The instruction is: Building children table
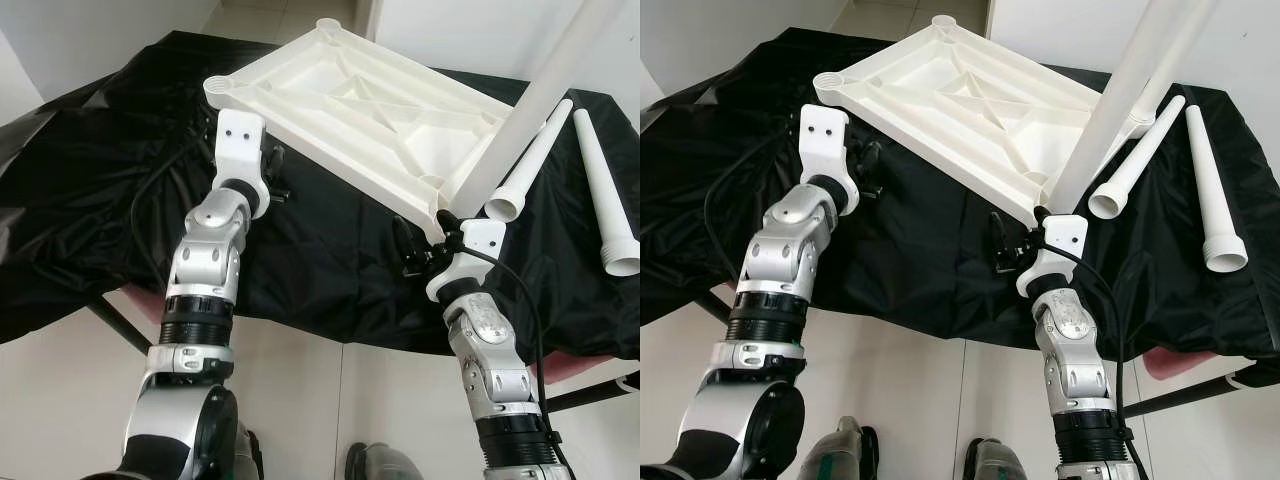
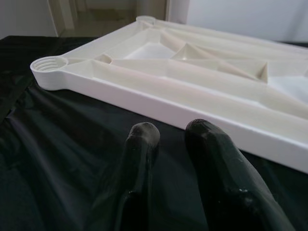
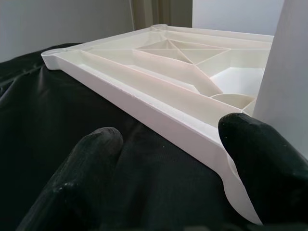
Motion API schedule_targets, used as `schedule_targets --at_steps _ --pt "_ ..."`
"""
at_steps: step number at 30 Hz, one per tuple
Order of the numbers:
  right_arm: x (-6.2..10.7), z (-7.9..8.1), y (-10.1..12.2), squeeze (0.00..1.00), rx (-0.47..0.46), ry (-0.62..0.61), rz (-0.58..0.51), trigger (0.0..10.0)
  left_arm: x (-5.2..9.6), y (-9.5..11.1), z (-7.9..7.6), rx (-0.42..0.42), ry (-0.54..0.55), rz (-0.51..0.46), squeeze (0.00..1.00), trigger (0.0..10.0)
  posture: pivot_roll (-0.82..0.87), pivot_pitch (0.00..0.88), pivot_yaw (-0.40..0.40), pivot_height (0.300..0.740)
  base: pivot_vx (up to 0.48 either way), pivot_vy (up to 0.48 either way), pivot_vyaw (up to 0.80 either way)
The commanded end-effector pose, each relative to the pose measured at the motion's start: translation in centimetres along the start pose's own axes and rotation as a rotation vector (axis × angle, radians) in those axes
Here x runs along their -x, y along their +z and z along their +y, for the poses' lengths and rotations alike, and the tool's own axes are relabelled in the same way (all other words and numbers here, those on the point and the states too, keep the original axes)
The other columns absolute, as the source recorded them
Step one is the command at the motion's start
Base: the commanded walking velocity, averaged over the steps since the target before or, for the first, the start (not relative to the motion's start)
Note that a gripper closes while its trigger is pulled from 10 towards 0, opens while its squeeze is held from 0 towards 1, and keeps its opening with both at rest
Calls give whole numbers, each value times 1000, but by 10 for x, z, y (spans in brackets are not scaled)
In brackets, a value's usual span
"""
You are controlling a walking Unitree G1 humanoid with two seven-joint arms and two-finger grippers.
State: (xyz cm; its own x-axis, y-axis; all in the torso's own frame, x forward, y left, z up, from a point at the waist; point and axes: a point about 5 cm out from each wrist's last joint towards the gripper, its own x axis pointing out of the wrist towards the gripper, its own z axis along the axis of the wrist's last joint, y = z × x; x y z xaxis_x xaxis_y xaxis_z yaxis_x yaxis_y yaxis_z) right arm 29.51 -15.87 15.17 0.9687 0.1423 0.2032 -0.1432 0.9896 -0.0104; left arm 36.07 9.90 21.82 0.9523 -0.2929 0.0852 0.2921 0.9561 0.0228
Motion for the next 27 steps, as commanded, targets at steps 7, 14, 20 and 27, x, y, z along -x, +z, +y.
schedule_targets --at_steps 7,14,20,27 --pt "-16 0 -6 0 13 -15 32 10000 3 -7 0 -76 86 4 0 10000 60 32 -32 740 0 0 0" --pt "-36 -1 -5 0 73 -17 47 10000 6 -4 -6 -128 103 -29 0 10000 81 15 -42 740 0 0 0" --pt "-34 -8 -6 0 77 -75 49 10000 7 -4 -4 -124 112 -29 0 10000 82 15 -45 740 0 0 0" --pt "-24 -67 -7 0 67 -447 77 10000 7 -6 -3 -123 110 -21 0 10000 62 27 -34 740 0 0 0"
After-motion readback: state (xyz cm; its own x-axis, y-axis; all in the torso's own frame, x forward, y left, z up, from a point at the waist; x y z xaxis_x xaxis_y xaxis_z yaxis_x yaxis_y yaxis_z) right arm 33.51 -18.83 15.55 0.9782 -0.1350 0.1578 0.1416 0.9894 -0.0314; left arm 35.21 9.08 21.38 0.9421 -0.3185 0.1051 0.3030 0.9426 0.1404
